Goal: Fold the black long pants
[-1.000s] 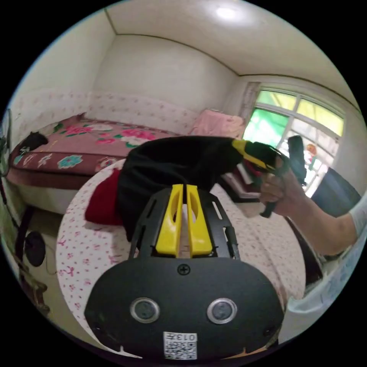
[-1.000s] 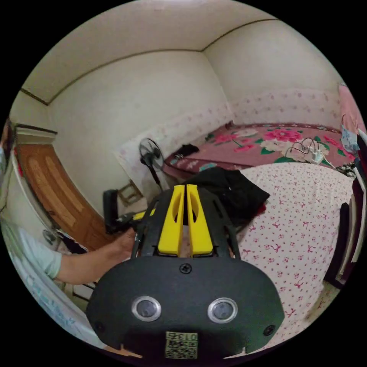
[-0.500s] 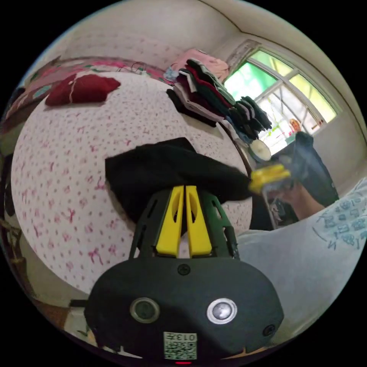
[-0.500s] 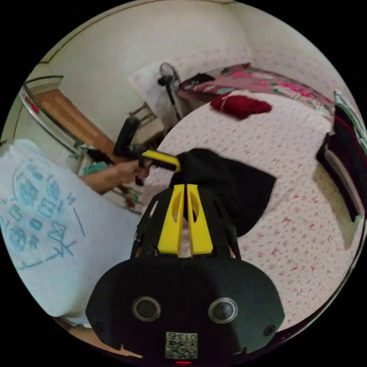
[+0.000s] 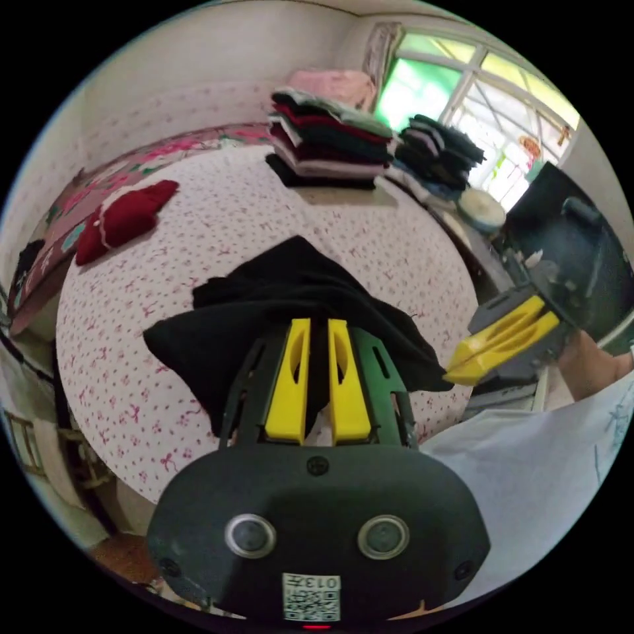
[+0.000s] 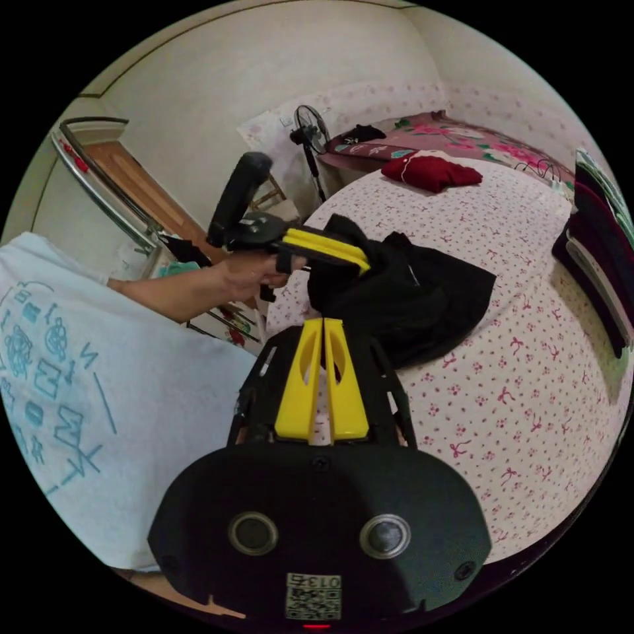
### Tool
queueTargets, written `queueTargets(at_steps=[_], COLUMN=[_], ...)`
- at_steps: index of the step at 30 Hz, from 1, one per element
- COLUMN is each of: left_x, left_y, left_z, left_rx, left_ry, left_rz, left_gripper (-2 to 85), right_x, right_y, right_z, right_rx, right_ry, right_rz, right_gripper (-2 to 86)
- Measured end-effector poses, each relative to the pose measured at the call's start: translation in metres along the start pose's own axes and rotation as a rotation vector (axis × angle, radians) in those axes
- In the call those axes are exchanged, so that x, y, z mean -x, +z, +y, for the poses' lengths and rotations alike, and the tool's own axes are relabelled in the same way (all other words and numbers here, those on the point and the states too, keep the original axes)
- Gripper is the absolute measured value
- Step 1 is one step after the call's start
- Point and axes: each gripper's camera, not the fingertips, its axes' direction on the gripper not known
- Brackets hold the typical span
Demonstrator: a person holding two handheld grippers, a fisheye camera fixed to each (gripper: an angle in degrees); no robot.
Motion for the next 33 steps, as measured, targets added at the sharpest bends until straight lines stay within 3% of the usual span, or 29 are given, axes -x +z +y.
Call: queueTargets(at_steps=[2,5,10,12,14,22,28,31,33], left_x=[-0.005,-0.009,0.014,0.038,0.046,-0.008,-0.047,-0.056,-0.054], left_y=[0.026,0.020,-0.045,-0.082,-0.098,-0.111,-0.025,0.020,0.020], left_z=[0.000,0.008,0.055,0.096,0.120,0.126,0.072,0.066,0.072], left_rx=[0.112,0.068,-0.196,-0.333,-0.399,-0.562,-0.185,0.008,-0.016], left_ry=[0.040,0.074,-0.129,-0.350,-0.440,-0.351,-0.050,-0.017,-0.025], left_rz=[-0.016,-0.008,-0.121,-0.156,-0.143,-0.242,-0.080,-0.091,-0.131], left_gripper=[1.4,0.3,0.1,0.6,1.5,12.1,13.7,5.7,2.0], right_x=[0.011,0.017,-0.013,-0.017,-0.018,-0.023,-0.032,-0.030,-0.029], right_y=[0.007,0.009,-0.014,-0.018,-0.019,0.007,0.078,0.087,0.073], right_z=[0.010,0.028,0.068,0.075,0.077,0.032,0.023,0.032,0.037], right_rx=[-0.032,-0.073,-0.162,-0.165,-0.164,-0.083,0.282,0.282,0.207], right_ry=[-0.014,0.032,0.298,0.322,0.322,0.187,0.045,0.072,0.136], right_rz=[-0.096,-0.093,0.046,0.113,0.194,0.361,0.421,0.375,0.292], right_gripper=[0.0,0.1,0.9,1.6,2.9,7.5,4.5,1.8,1.2])
